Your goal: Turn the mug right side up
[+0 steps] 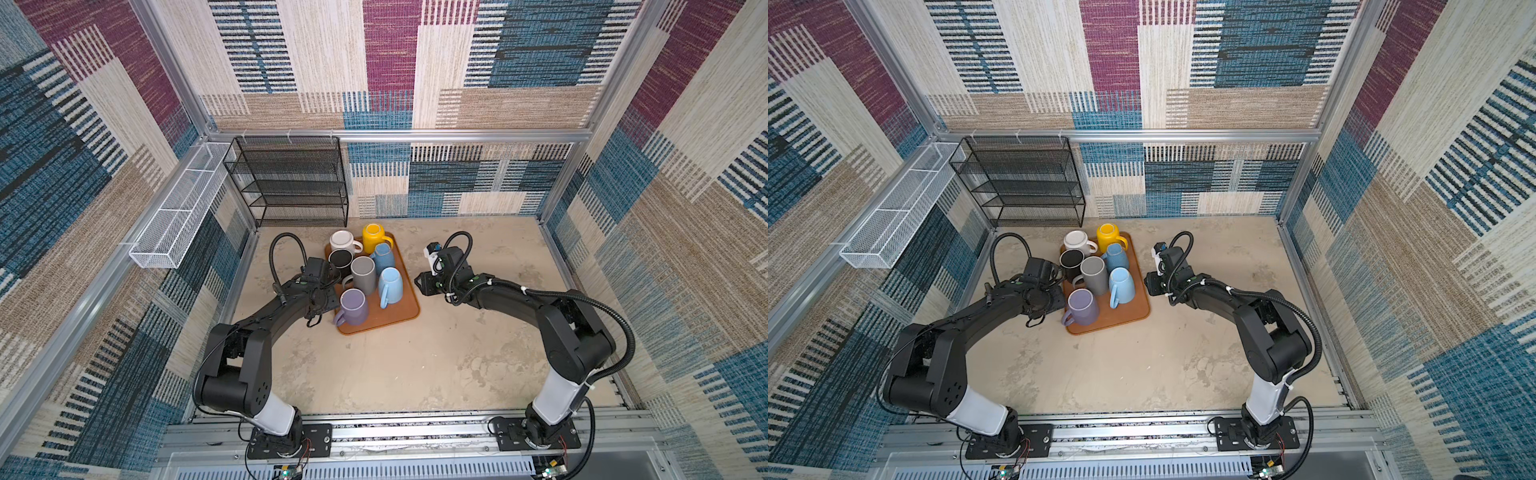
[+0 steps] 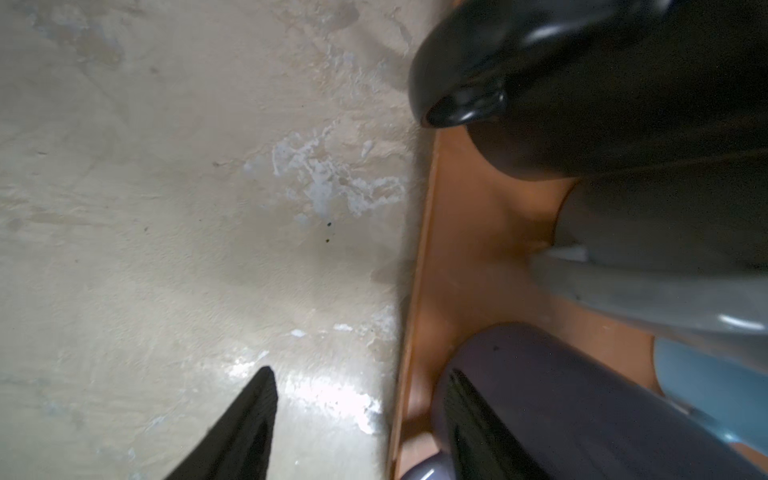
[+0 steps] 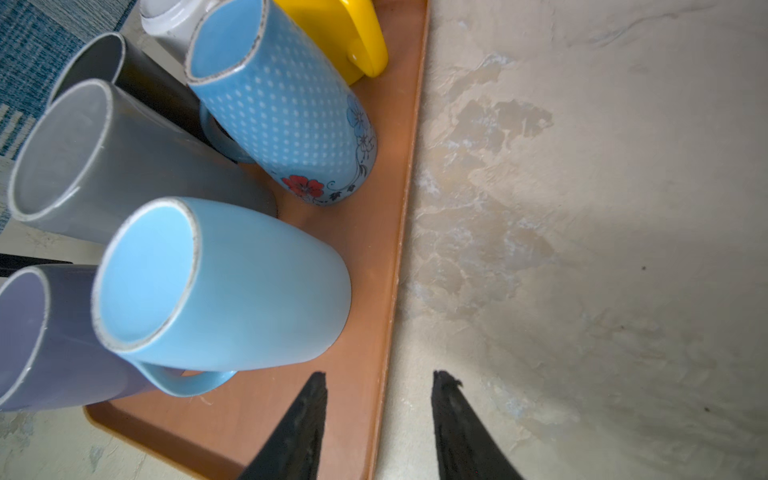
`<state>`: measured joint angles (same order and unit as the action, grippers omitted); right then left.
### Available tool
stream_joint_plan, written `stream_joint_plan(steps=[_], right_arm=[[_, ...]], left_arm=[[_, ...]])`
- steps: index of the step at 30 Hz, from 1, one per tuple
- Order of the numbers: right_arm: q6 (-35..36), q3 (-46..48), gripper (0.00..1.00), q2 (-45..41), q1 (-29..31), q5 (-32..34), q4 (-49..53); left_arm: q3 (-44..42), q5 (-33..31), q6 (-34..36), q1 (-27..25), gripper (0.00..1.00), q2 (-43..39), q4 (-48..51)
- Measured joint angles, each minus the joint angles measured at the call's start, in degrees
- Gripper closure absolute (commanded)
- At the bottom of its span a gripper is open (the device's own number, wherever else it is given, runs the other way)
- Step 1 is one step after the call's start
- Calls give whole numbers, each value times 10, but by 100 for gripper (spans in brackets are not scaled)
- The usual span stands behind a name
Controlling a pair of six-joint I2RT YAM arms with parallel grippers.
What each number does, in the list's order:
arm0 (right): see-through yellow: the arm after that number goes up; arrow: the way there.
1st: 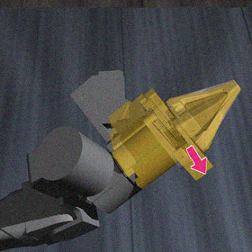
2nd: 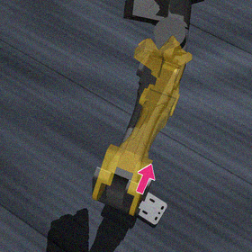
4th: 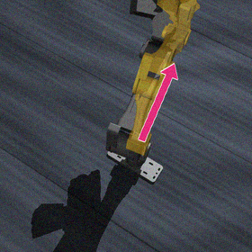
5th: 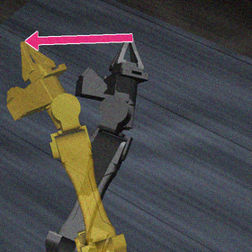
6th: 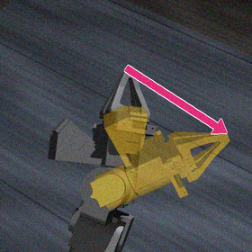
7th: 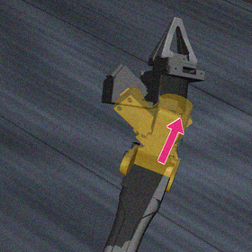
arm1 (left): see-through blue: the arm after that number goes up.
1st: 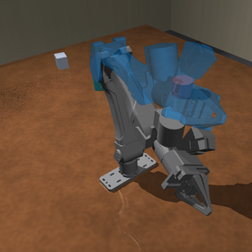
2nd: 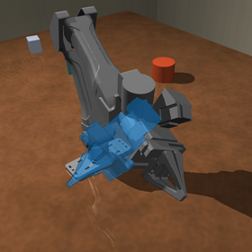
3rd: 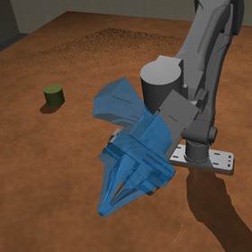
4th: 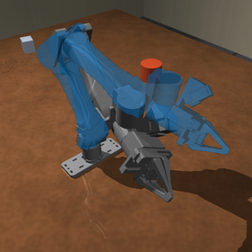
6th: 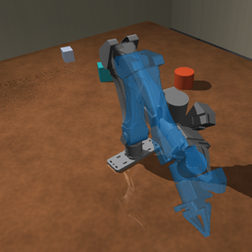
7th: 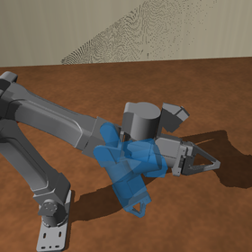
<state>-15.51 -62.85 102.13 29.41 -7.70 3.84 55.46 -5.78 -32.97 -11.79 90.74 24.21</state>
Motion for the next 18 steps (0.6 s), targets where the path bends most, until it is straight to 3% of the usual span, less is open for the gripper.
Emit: stream_joint_plan(steps=[9, 18], right_arm=[[-9, -11, 65, 37, 11, 4, 5], [-21, -27, 68, 65, 25, 19, 8]], left_arm=[[16, 2, 2, -11, 45, 41, -9], [17, 2, 2, -12, 55, 66, -18]])
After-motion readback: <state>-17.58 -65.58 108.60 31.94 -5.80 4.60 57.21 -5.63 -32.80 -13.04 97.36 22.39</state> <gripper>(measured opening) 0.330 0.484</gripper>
